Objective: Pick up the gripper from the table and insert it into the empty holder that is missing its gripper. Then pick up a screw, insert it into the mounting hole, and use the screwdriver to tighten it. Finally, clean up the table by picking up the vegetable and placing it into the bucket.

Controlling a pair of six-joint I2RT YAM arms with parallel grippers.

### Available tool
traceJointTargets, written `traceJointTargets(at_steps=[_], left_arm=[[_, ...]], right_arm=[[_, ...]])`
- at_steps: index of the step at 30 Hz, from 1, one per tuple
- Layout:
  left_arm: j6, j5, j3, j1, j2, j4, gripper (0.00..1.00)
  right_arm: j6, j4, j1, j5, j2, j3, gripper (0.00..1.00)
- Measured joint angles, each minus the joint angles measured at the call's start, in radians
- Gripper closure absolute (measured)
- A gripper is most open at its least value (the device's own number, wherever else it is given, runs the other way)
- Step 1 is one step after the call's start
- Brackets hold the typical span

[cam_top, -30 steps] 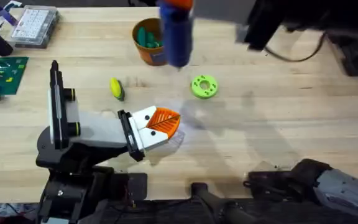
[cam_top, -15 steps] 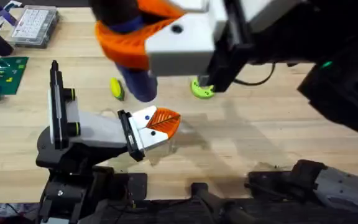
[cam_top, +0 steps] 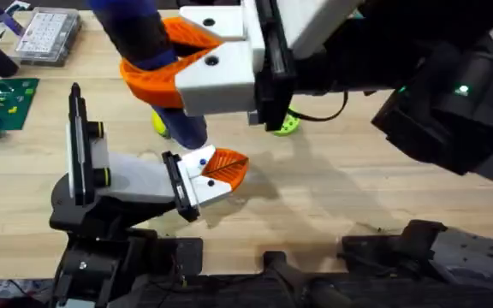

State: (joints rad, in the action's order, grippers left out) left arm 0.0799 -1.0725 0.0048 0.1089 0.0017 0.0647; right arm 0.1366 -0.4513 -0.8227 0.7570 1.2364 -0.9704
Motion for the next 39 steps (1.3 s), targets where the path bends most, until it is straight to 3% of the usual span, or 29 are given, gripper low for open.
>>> traceJointTargets(at_steps=[39], left_arm=[[0.0, 0.0, 0.0, 0.0, 0.0, 0.0, 0.988]], right_arm=[[0.017, 0.026, 0.0, 0.045, 0.039, 0.0, 0.93]])
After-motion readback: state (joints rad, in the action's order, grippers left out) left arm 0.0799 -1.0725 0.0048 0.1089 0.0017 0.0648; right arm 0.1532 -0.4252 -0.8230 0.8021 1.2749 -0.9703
